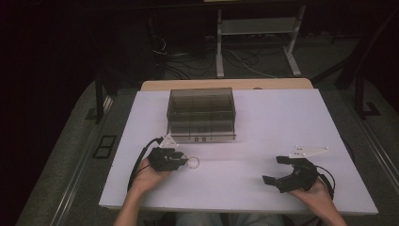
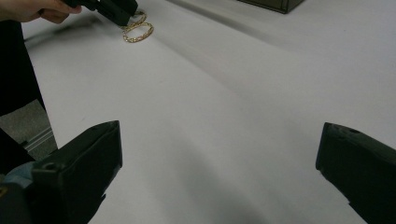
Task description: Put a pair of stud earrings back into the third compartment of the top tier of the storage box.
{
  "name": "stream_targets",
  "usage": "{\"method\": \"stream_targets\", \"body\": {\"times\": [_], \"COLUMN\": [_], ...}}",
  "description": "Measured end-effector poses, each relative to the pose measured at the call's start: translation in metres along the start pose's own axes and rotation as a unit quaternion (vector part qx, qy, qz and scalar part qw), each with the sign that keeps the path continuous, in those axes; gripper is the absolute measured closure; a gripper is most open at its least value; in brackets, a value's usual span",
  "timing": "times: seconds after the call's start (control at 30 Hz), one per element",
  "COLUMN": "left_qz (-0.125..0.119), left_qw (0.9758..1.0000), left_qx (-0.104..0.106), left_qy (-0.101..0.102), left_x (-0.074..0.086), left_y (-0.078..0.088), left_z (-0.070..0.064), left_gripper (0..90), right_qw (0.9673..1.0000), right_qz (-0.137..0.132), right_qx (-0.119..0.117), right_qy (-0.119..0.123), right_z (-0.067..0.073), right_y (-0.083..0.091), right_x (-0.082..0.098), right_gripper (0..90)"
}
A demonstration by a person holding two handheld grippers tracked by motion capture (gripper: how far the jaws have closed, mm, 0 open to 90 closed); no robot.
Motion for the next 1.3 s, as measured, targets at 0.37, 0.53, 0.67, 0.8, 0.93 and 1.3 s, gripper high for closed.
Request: {"method": "stream_targets", "body": {"times": [0.37, 0.53, 0.67, 0.8, 0.93, 1.3], "left_qz": [0.012, 0.016, 0.013, 0.017, 0.015, 0.008], "left_qw": [0.9999, 0.9999, 0.9998, 0.9996, 0.9994, 0.9990], "left_qx": [0.000, -0.001, 0.007, 0.014, 0.021, 0.029], "left_qy": [-0.002, -0.001, 0.009, 0.016, 0.025, 0.031], "left_x": [0.0021, 0.0023, 0.0021, 0.0024, 0.0020, 0.0013], "left_y": [-0.0021, -0.0021, -0.0023, -0.0016, -0.0016, 0.0013], "left_z": [-0.0014, 0.0000, 0.0015, 0.0027, 0.0032, 0.0033], "left_gripper": [73.2, 78.6, 83.3, 84.9, 85.1, 85.2], "right_qw": [1.0000, 1.0000, 1.0000, 1.0000, 1.0000, 1.0000], "right_qz": [0.000, 0.001, 0.001, 0.003, 0.003, 0.003], "right_qx": [0.000, -0.001, -0.001, 0.000, -0.001, -0.001], "right_qy": [0.000, -0.002, -0.001, -0.002, -0.001, 0.000], "right_z": [0.0000, 0.0005, 0.0003, 0.0006, 0.0006, 0.0002], "right_y": [-0.0001, -0.0004, -0.0006, -0.0009, -0.0011, -0.0008], "right_x": [0.0000, 0.0000, -0.0001, 0.0002, 0.0002, 0.0001], "right_gripper": [0.0, 0.0, 0.0, 0.0, 0.0, 0.0]}}
Point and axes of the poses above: each handheld gripper's, and its own axes: y roughly backward along the jaws, x roughly out of its underside, z roughly to its left, the point moved 9 cm from there along -y, roughly forward along the jaws, and after that the axes turned 4 degrees about x, right-handed, at the moved point
